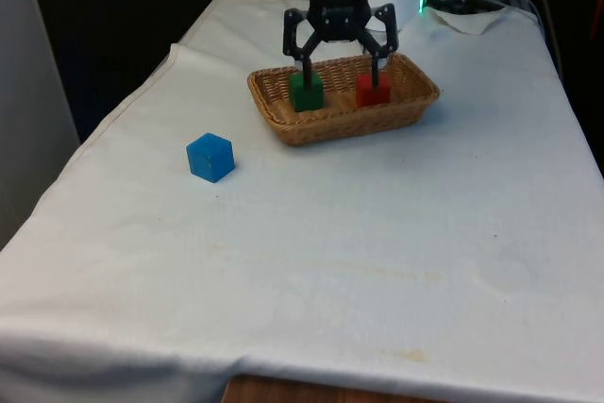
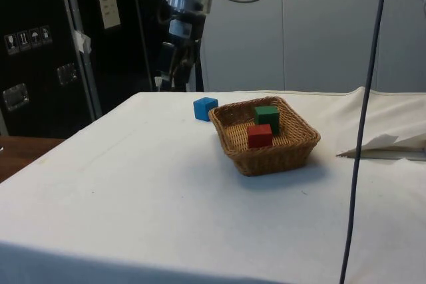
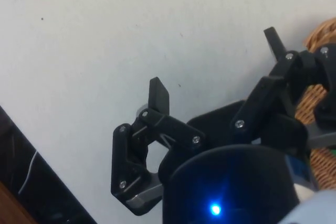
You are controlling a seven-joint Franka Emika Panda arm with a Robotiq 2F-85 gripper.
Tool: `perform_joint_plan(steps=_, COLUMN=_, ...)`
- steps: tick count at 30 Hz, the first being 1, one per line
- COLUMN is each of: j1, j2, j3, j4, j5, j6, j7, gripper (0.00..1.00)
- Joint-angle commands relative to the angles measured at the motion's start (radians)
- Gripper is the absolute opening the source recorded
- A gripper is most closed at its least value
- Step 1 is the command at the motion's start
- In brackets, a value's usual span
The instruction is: Pick up exactly two blocks and place them into the basket.
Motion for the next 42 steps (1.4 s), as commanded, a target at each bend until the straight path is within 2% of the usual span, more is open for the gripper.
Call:
perform_joint_plan(steps=1, j1=0.000, j2=0.000, j3=0.000, j4=0.000, j5=0.000, j6=0.000, j7=0.000, gripper=1.00)
perform_joint_plan(steps=2, j1=0.007, j2=0.020, j3=-0.011, j4=0.011, j5=-0.020, j6=0.011, j7=0.029, gripper=1.00)
perform_joint_plan(steps=8, j1=0.009, j2=0.047, j3=-0.017, j4=0.036, j5=-0.034, j6=0.020, j7=0.065, gripper=1.00)
perform_joint_plan(steps=10, j1=0.009, j2=0.054, j3=-0.018, j4=0.044, j5=-0.047, j6=0.023, j7=0.081, gripper=1.00)
perform_joint_plan(steps=11, j1=0.000, j2=0.038, j3=-0.003, j4=0.039, j5=-0.026, j6=0.014, j7=0.058, gripper=1.00)
perform_joint_plan(steps=12, j1=0.009, j2=0.058, j3=-0.019, j4=0.049, j5=-0.054, j6=0.024, j7=0.089, gripper=1.00)
perform_joint_plan(steps=18, j1=0.010, j2=0.089, j3=-0.025, j4=0.082, j5=-0.111, j6=0.035, j7=0.143, gripper=1.00)
perform_joint_plan(steps=20, j1=0.010, j2=0.099, j3=-0.027, j4=0.092, j5=-0.126, j6=0.039, j7=0.156, gripper=1.00)
perform_joint_plan(steps=21, j1=0.000, j2=0.084, j3=-0.010, j4=0.086, j5=-0.106, j6=0.033, j7=0.137, gripper=1.00)
perform_joint_plan(steps=22, j1=0.010, j2=0.103, j3=-0.028, j4=0.097, j5=-0.133, j6=0.040, j7=0.161, gripper=1.00)
perform_joint_plan(steps=24, j1=0.011, j2=0.118, j3=-0.031, j4=0.113, j5=-0.152, j6=0.043, j7=0.178, gripper=1.00)
perform_joint_plan(steps=29, j1=0.011, j2=0.142, j3=-0.036, j4=0.140, j5=-0.186, j6=0.050, j7=0.206, gripper=1.00)
perform_joint_plan(steps=30, j1=0.000, j2=0.129, j3=-0.018, j4=0.135, j5=-0.170, j6=0.043, j7=0.189, gripper=1.00)
perform_joint_plan(steps=31, j1=0.012, j2=0.148, j3=-0.037, j4=0.146, j5=-0.193, j6=0.052, j7=0.211, gripper=1.00)
perform_joint_plan(steps=36, j1=0.012, j2=0.178, j3=-0.043, j4=0.180, j5=-0.232, j6=0.059, j7=0.243, gripper=1.00)
perform_joint_plan(steps=37, j1=0.000, j2=0.168, j3=-0.024, j4=0.178, j5=-0.219, j6=0.051, j7=0.229, gripper=1.00)
perform_joint_plan(steps=38, j1=0.014, j2=0.185, j3=-0.046, j4=0.185, j5=-0.244, j6=0.061, j7=0.255, gripper=1.00)
perform_joint_plan(steps=42, j1=0.011, j2=0.184, j3=-0.042, j4=0.178, j5=-0.254, j6=0.067, j7=0.270, gripper=1.00)
